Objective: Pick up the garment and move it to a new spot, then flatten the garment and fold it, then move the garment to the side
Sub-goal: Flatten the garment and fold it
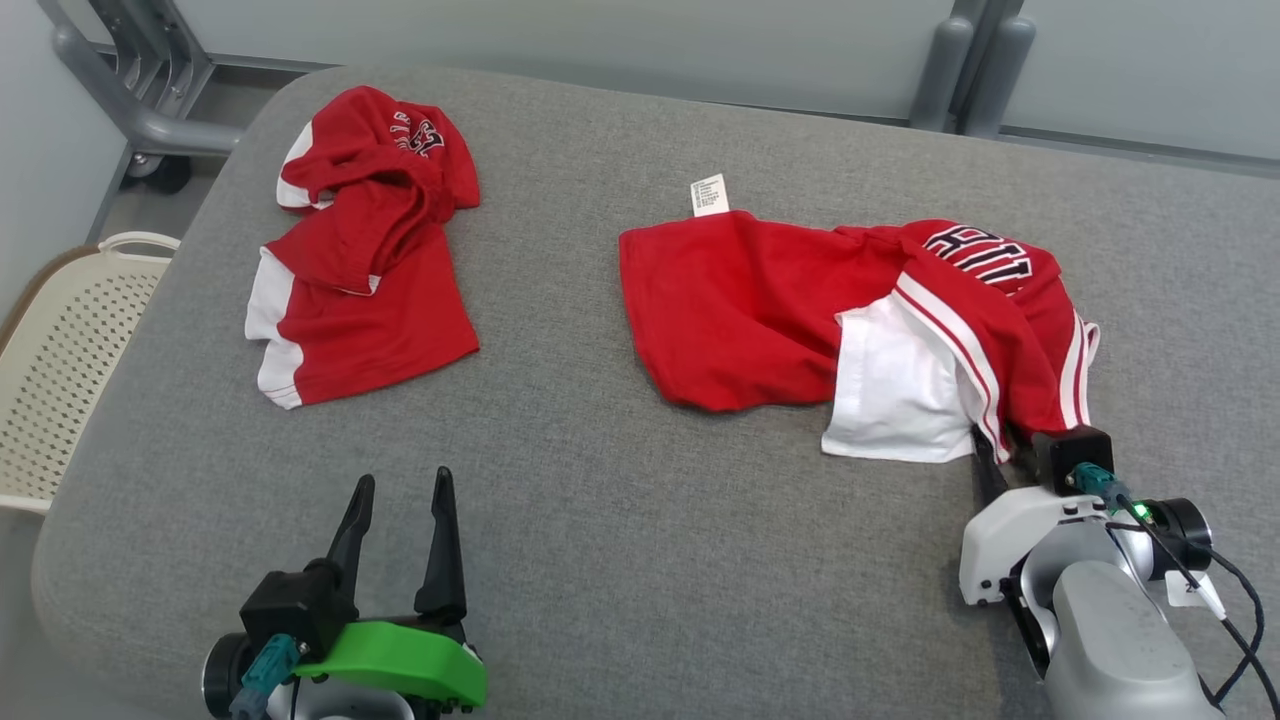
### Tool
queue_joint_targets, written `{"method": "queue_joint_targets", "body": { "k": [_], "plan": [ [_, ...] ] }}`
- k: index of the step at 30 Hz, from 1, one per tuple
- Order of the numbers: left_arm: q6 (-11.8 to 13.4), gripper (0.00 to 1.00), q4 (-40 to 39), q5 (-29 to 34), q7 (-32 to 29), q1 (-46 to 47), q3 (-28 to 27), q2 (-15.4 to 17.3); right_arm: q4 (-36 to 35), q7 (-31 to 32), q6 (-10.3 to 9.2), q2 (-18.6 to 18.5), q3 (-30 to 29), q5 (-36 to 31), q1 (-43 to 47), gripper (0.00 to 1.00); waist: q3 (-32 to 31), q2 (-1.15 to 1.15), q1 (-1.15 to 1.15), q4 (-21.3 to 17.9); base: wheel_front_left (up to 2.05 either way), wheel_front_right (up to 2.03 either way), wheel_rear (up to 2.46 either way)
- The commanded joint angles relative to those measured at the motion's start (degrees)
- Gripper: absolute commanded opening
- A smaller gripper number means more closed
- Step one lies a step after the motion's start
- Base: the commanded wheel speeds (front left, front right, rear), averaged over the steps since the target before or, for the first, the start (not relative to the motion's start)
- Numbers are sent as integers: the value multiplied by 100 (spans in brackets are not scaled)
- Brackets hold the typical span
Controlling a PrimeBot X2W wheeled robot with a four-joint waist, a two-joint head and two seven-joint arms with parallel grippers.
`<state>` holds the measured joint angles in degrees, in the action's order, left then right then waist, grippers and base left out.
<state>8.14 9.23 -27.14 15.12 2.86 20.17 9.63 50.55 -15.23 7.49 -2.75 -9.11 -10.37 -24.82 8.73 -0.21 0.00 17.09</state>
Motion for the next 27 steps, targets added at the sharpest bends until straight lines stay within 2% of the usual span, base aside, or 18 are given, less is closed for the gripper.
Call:
{"method": "queue_joint_targets", "body": {
  "k": [1,2,12,19,27],
  "plan": [
    [-14,100,15,62,3,69,-37,-24,117,12,0,-23,8,8,-44,6,11,21,0,-59,0,0,0],
    [-16,100,23,70,3,61,-47,-29,128,12,0,-25,26,53,-77,0,6,21,0,-95,0,0,0],
    [-48,100,123,117,4,-123,-34,-8,-386,6,0,-55,589,450,256,0,-282,21,0,-722,0,0,0],
    [-33,100,118,104,-23,-213,28,10,-449,18,0,-706,804,559,484,0,-397,21,0,-1035,0,0,0],
    [-14,100,86,107,-71,-204,102,49,-240,416,0,-1523,1091,837,342,0,-405,21,0,-1121,0,0,0]
  ]
}}
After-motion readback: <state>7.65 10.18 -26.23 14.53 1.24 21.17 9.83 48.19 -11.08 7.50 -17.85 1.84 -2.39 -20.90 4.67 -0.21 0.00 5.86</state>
